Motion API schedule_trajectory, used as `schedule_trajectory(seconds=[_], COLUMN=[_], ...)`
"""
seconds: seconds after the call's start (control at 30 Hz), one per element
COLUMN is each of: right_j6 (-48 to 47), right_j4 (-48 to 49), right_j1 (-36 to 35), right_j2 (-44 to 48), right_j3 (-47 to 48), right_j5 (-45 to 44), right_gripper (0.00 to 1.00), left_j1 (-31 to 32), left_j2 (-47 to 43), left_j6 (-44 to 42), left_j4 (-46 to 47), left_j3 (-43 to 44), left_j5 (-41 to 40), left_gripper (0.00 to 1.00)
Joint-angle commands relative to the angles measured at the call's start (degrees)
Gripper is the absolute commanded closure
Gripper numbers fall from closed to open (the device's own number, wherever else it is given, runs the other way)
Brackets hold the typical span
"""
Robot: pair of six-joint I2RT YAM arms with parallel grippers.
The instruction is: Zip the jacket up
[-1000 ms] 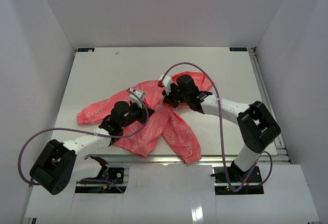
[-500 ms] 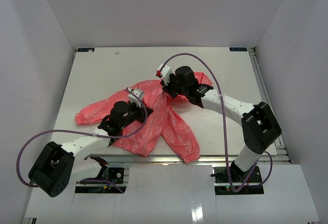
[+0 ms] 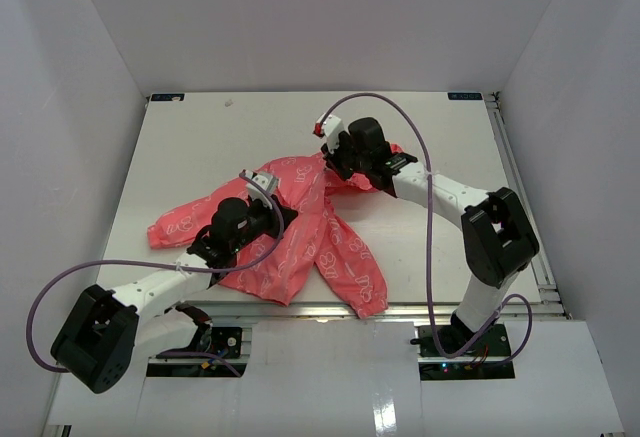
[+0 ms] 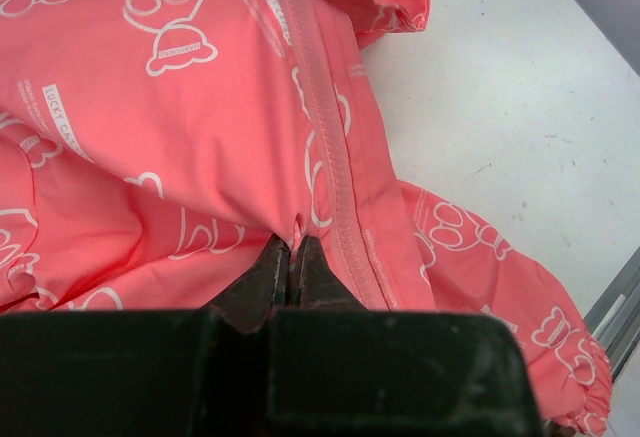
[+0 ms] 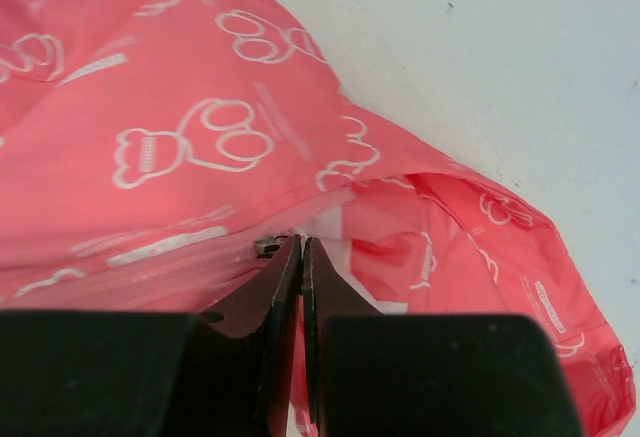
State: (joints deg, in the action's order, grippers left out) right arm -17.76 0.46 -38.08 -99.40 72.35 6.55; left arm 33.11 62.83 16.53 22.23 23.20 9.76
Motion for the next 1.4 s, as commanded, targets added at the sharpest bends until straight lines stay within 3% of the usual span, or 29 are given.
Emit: schedule_trajectory(seconds=[0.0,0.2,0.37,0.5,0.8,1.03,1.1,1.17,1.23,1.37], right_j6=[2.04,3.29,4.92,2.67,-3.41,-5.47,-5.56,-5.53,-6.32,-5.99], right_j4=[4.31,5.81,4.61,-0.01,-2.44,-6.3,-7.26,-5.78,-2.75,5.52], right_j1=[6.56,9.96,14.14,15.49,17.87,20.32,19.87,17.01,13.57,8.97], right_j2=[-1.92,-5.41,-9.59,-12.48,-11.34,-13.95,-13.33,-9.92,-6.12,1.08], right_j3=[2.55,3.74,11.38,18.51,20.72,28.97,29.32,23.71,16.89,4.09], right_j5=[-1.32,-2.63,-1.94,-2.55,-2.01,1.61,6.07,8.79,9.33,12.76], right_gripper=[0.92,0.92,0.92,0.92,0.92,0.92,0.92,0.92,0.92,0.92], left_j1=[0.03,0.03,0.03,0.03,0.03,0.03,-0.03,0.01,0.03,0.03], left_j2=[-2.85,-2.34,-2.66,-3.77,-5.02,-6.14,-6.15,-5.01,-4.02,-4.76], left_j6=[1.22,0.99,0.96,1.48,2.79,2.66,2.26,0.92,-0.43,-2.21], left_j4=[0.47,0.55,-0.9,-3.49,-9.42,-12.0,-10.83,-9.75,-10.12,-13.03], left_j3=[-0.2,-0.32,-0.32,0.19,2.23,3.25,3.28,3.93,5.56,9.55], left_j5=[1.01,-0.47,-2.88,-5.75,-12.14,-13.88,-12.66,-11.26,-9.96,-9.01], left_gripper=[1.0,1.0,1.0,1.0,1.0,1.0,1.0,0.95,0.73,0.55])
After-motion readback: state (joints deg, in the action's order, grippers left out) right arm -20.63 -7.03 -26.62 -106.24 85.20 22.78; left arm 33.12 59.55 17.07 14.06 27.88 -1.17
